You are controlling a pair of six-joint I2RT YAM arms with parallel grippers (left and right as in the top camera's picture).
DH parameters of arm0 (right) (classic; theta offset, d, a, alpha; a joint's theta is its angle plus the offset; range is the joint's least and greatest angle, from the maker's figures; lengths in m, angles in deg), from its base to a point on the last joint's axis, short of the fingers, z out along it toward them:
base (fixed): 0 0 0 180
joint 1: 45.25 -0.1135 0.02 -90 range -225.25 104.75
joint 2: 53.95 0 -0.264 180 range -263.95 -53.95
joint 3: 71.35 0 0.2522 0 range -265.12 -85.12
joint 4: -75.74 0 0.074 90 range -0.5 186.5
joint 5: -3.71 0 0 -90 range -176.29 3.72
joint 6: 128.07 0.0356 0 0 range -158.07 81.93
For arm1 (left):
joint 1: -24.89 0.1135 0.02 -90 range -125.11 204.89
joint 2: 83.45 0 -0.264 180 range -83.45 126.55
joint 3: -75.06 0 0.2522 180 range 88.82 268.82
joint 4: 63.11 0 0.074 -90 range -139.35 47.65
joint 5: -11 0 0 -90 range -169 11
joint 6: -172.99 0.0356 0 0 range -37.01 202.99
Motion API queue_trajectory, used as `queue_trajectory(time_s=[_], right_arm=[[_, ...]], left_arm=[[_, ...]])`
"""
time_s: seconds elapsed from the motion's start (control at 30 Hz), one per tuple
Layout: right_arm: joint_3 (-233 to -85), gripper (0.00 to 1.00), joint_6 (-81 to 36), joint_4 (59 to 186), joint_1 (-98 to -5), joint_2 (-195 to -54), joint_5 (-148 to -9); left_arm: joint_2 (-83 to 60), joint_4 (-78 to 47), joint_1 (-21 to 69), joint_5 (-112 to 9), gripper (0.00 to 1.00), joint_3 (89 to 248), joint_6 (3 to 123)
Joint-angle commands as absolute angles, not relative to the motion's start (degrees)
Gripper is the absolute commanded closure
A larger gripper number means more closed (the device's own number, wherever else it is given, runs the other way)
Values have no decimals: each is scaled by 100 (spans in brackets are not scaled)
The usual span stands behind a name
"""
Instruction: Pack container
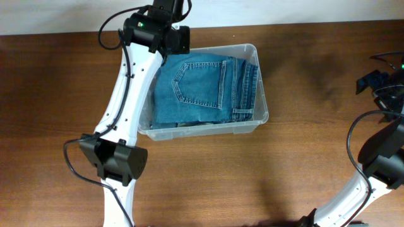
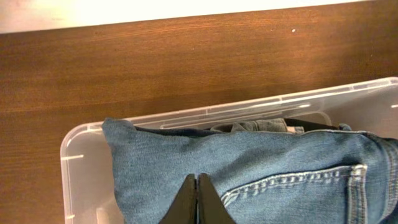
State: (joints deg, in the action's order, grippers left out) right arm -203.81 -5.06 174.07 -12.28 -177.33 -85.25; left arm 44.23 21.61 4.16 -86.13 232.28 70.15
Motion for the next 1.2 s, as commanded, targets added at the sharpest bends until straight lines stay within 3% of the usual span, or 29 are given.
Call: queue_trajectory(time_s=[0.0,0.9,1.17], right_arm=[[-20361,2,-455,17405,-1221,-17626,-8614],[-20361,2,-455,17405,-1221,-17626,-8614],[-20361,2,-455,17405,-1221,-17626,-8614]], left_arm=[[4882,2135,405,-8736,99,23210,7163],[5959,3674,443,-8327,99,23210,6720],[5970,3162,443,-8530,99,23210,6766]])
